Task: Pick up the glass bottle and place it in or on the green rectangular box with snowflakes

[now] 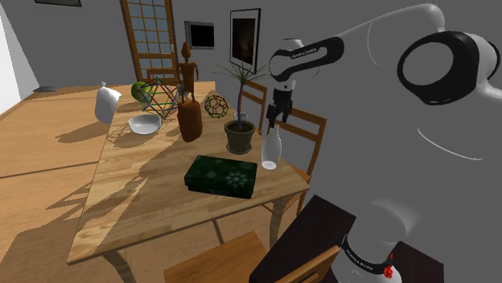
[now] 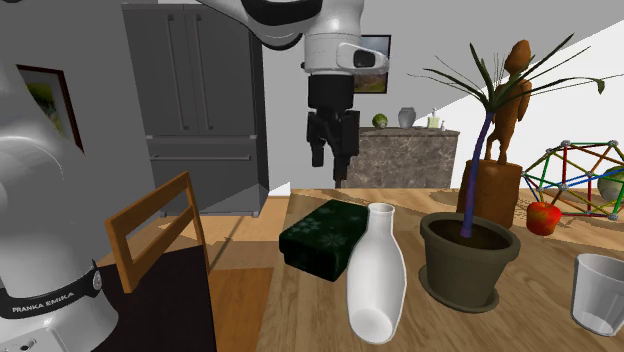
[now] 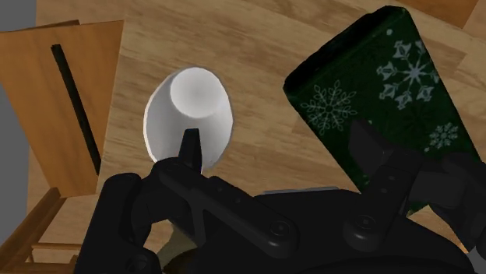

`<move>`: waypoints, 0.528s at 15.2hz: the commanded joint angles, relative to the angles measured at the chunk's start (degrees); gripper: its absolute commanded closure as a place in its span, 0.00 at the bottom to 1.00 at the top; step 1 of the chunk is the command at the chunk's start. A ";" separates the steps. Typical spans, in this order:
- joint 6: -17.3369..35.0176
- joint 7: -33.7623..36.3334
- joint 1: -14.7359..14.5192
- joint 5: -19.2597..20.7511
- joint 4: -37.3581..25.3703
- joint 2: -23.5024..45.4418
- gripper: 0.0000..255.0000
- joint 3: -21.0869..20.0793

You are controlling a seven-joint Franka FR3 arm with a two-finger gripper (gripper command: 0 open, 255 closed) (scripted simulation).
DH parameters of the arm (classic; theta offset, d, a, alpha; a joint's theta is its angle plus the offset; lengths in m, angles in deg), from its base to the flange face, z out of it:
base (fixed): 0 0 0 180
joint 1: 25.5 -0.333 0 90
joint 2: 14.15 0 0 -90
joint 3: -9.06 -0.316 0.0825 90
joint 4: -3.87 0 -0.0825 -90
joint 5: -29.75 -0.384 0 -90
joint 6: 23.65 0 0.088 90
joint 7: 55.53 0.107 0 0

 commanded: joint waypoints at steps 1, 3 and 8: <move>0.97 -2.16 0.52 -0.91 -2.91 4.04 0.00 1.13; 1.53 -4.34 1.16 -2.12 -6.37 8.34 0.00 2.11; 1.79 -8.67 3.14 -5.08 -14.59 17.51 0.00 3.40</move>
